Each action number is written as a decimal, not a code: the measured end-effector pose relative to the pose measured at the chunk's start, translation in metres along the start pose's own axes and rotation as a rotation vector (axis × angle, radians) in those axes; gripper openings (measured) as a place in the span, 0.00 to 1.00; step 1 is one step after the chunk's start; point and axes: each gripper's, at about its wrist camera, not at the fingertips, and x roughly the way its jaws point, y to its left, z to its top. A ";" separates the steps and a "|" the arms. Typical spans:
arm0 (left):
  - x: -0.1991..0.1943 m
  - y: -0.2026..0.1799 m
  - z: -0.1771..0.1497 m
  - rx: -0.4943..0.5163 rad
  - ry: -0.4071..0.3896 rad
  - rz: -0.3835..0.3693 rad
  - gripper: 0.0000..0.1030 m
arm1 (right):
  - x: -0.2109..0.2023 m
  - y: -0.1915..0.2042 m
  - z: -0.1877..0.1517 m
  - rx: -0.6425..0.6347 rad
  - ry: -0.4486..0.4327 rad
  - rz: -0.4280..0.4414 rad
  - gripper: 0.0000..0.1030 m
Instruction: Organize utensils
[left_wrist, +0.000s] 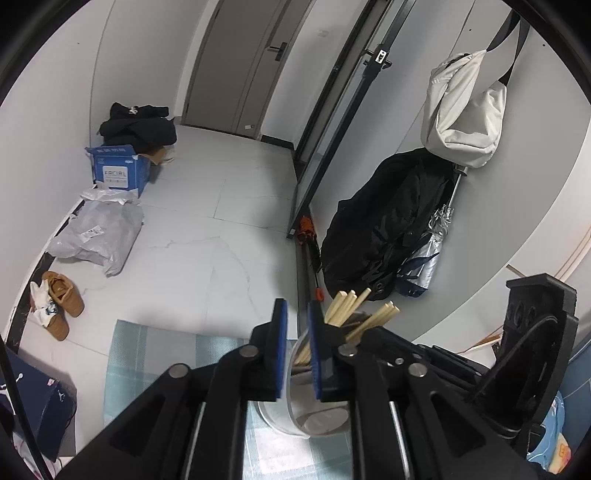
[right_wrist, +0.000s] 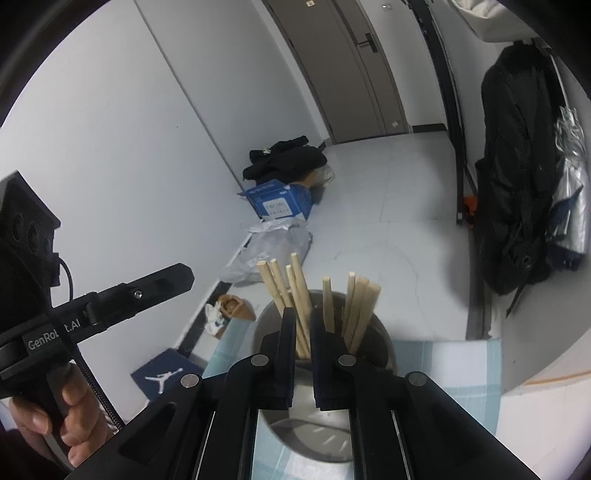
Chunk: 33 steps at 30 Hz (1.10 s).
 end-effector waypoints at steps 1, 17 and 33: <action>-0.003 -0.002 -0.001 0.004 -0.003 0.007 0.17 | -0.005 0.002 -0.002 0.003 -0.008 0.005 0.08; -0.095 -0.031 -0.034 0.051 -0.195 0.131 0.81 | -0.117 0.006 -0.035 0.036 -0.162 -0.041 0.52; -0.143 -0.044 -0.081 0.084 -0.377 0.213 0.99 | -0.196 0.045 -0.090 -0.057 -0.352 -0.088 0.91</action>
